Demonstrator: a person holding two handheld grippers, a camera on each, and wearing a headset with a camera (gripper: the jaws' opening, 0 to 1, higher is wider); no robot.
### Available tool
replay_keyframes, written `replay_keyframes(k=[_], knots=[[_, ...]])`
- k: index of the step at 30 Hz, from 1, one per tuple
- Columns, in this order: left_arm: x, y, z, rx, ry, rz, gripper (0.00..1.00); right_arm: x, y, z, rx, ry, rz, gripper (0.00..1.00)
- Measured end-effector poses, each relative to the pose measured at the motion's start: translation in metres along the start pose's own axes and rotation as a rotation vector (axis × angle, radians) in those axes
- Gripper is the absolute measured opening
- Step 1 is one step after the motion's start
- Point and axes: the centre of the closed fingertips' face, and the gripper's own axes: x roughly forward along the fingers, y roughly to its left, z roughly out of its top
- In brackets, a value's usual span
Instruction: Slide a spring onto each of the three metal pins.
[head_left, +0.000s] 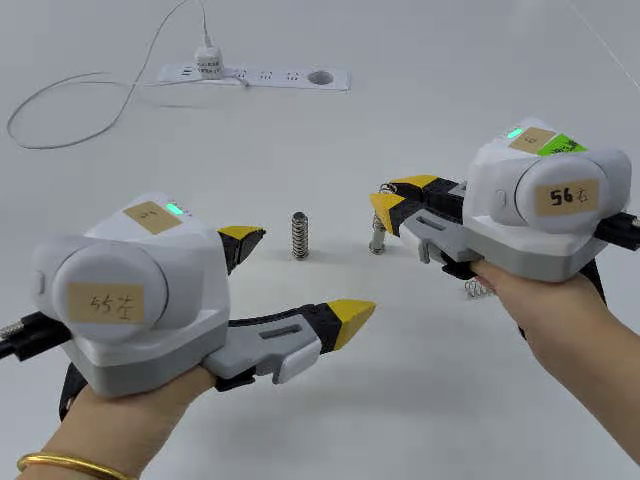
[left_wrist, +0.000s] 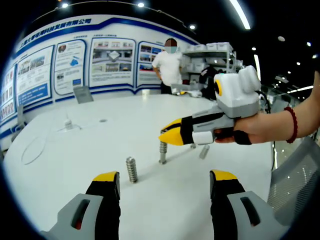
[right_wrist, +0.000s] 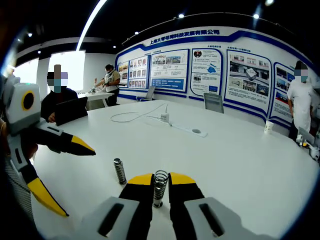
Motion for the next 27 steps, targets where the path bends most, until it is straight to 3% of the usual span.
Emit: replay_keyframes(k=[20,27], knots=[[0.000,0.001,-0.002,0.006,0.008,-0.001,0.73,0.002,0.003,-0.024,0.028,0.071,0.007,0.12],[0.000,-0.001,-0.003,0.007,0.011,-0.003,0.73,0.002,0.004,-0.026,0.044,0.071,0.006,0.12]])
